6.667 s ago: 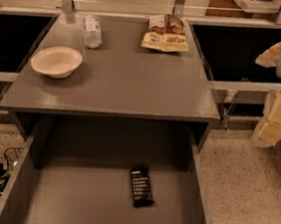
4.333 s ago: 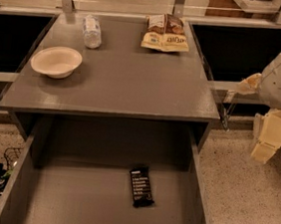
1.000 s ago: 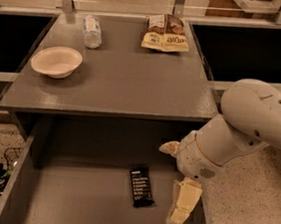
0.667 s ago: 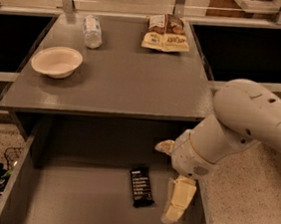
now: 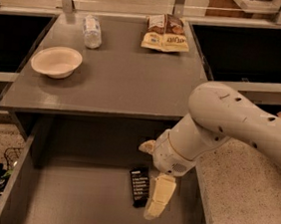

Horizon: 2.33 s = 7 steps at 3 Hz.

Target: Pick rxbar chocolate from top drawer and place on counter

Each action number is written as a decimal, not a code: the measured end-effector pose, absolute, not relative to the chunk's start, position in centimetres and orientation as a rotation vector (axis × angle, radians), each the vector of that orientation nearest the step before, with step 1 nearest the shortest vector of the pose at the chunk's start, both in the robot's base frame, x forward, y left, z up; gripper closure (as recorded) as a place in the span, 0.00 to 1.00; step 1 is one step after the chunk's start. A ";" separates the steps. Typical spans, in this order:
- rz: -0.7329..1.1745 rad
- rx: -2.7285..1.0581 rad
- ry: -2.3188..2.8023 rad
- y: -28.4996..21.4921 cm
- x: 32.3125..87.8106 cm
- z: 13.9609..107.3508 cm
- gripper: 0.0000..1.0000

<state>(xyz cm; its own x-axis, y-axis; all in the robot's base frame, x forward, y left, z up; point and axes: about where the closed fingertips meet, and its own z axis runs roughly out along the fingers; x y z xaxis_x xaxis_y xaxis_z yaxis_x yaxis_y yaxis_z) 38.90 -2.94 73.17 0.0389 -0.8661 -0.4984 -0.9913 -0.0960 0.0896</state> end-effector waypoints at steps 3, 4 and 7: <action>0.555 -2.035 1.937 -2.8 39.5 70.5 0.00; 0.550 -2.042 1.939 -2.4 39.7 69.6 0.00; 0.546 -2.066 1.986 -2.0 40.2 66.5 0.00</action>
Offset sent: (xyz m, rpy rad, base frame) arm 0.0095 -0.0003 -0.0342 -0.0651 -0.0388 -0.0449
